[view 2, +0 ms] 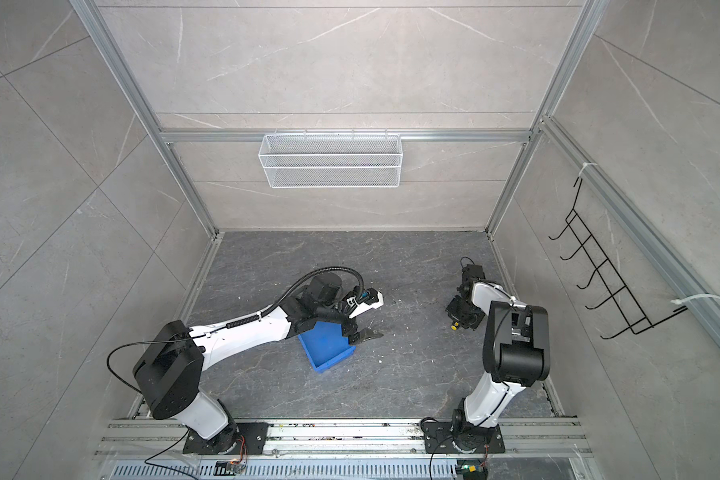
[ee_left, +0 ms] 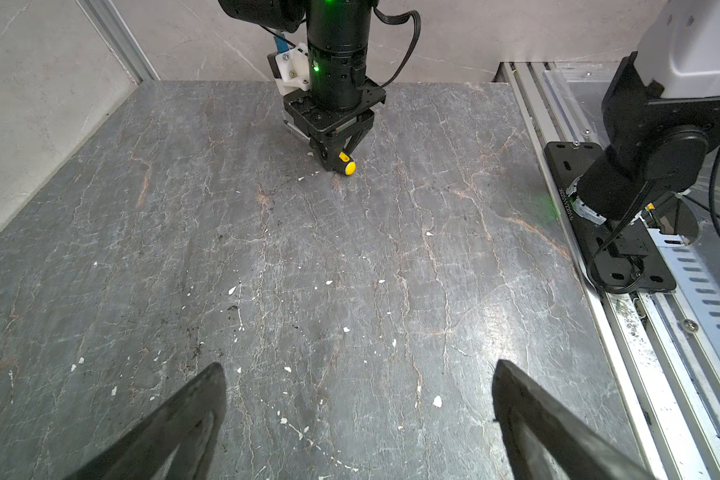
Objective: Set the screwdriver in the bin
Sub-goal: 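Lower the right gripper and close it on the screwdriver's yellow handle, then lift the screwdriver with the right gripper and carry it over the blue bin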
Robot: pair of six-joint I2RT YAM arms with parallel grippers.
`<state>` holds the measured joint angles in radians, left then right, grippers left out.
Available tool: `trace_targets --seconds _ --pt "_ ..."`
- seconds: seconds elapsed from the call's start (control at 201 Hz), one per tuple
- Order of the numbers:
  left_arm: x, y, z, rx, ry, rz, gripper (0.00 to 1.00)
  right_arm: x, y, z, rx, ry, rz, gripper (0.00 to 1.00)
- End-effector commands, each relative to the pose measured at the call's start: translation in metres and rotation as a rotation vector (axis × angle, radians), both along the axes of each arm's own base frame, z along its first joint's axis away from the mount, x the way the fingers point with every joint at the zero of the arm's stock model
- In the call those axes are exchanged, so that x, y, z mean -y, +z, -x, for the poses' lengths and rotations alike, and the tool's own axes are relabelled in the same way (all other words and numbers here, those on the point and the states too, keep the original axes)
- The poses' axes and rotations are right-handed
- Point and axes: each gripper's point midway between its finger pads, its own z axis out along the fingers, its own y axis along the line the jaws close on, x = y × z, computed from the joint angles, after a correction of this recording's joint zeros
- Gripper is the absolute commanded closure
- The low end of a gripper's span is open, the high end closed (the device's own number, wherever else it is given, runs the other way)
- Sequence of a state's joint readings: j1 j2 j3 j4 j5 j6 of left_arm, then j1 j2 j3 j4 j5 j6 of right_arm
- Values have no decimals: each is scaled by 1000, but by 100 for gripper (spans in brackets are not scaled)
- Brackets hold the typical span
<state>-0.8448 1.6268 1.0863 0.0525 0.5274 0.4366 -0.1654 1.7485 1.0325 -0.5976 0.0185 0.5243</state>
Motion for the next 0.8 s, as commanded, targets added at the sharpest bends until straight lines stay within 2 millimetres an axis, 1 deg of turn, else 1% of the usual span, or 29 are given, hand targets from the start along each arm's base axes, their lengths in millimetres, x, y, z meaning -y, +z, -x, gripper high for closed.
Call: trace_targets --seconds 0.0,0.174,0.373,0.627,0.791 --pt "4 14 6 38 -44 35 0 -2 -4 4 -22 -11 -15 93" --pt "4 16 4 45 -37 47 0 -1 4 2 -1 -13 -12 97" --pt "-3 20 -4 87 15 67 0 0 23 2 39 3 6 98" --pt "-19 31 -13 92 66 96 0 -15 59 5 127 69 14 100" --pt "-37 35 -15 92 97 96 0 -30 80 7 170 123 20 100"
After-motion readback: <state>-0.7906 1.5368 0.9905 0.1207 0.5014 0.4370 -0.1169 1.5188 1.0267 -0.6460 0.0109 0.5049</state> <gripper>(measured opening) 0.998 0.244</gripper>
